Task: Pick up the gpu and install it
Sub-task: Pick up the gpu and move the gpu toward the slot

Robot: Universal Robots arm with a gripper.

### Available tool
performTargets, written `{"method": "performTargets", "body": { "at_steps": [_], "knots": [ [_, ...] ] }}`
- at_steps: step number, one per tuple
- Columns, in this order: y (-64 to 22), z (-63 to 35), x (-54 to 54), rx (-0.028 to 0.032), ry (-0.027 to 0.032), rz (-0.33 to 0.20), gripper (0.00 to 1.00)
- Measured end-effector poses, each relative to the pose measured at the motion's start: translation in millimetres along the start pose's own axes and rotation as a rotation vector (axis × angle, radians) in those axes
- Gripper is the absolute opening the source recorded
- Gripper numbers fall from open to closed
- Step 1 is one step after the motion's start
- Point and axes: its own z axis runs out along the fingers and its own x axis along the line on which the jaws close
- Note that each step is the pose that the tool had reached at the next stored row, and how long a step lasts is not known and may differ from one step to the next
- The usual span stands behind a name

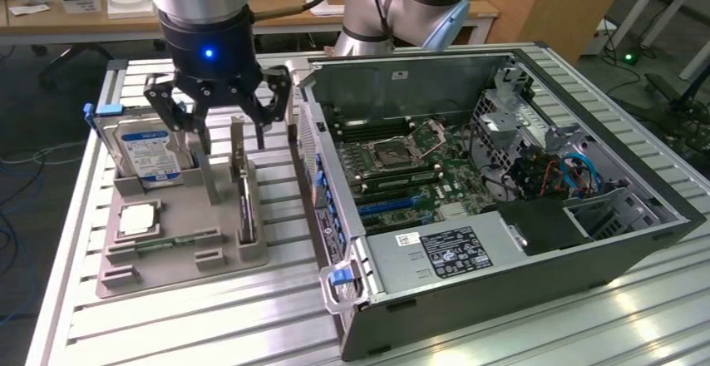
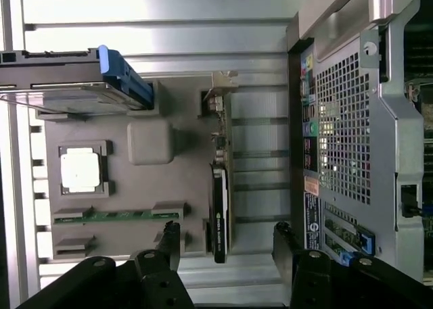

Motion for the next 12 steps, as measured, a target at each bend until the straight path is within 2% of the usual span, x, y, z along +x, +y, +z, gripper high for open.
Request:
{"method": "performTargets", "body": {
  "at_steps": [12],
  "knots": [
    [-0.6,21.9,-1.1,0.0002,-0.0005,0.012,0.66]
  ]
}}
